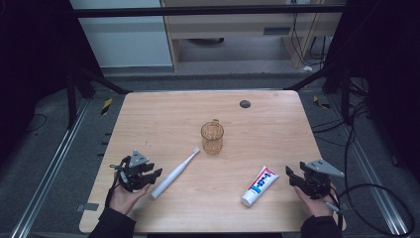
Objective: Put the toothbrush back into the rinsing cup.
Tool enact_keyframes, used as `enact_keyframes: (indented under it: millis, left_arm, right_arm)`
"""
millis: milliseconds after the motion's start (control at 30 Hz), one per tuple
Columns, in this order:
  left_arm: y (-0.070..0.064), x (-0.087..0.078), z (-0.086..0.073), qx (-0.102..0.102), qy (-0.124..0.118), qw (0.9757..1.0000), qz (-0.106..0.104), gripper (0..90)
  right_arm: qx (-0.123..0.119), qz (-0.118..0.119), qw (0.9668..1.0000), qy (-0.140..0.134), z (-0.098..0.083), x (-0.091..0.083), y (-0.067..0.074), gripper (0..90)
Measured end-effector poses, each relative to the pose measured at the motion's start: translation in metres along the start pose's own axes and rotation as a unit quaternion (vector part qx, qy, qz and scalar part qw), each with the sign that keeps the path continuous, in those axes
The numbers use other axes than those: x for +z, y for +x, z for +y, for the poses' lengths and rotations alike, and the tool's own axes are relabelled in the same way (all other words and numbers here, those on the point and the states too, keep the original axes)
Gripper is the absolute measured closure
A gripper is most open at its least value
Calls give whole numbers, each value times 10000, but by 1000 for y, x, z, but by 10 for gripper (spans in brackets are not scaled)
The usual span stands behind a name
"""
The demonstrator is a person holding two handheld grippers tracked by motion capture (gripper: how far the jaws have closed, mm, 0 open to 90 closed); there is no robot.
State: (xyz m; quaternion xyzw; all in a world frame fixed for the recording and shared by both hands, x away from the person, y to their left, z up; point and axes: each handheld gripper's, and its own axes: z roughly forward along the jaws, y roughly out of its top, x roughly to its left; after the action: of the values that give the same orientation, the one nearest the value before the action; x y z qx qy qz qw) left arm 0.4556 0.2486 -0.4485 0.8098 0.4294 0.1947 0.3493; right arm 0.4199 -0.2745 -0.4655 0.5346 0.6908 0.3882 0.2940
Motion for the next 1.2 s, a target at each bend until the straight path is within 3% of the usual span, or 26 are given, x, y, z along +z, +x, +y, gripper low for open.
enact_keyframes:
  millis: [133, 267, 400, 533, 667, 900, 1200]
  left_arm:
    - [3, -2, 6, -27, 25, 10000, 1, 467]
    - [3, -5, 13, 54, 17, 9999, 97, 444]
    - [5, -10, 26, -67, -57, 9999, 109, 353]
    - [5, -13, 39, 28, -95, 9999, 24, 343]
    - [5, -11, 53, 107, 30, 9999, -63, 309]
    - [7, -5, 72, 60, 99, 9997, -200, 310]
    - [2, 9, 83, 155, 232, 9993, -267, 325]
  right_arm:
    - [13, 1, 10000, -3, 0, 0, 0, 432]
    - [-30, -29, 10000, 4, 0, 1, -1, 430]
    - [-42, -41, 10000, 14, 0, 1, 0, 425]
    - [-49, -46, 10000, 43, 0, 2, 0, 421]
    - [-34, -34, 10000, 69, 0, 2, 0, 418]
    - [-73, -33, 9999, 89, -1, 4, -1, 416]
    - [-48, 8, 9999, 141, -1, 5, -1, 414]
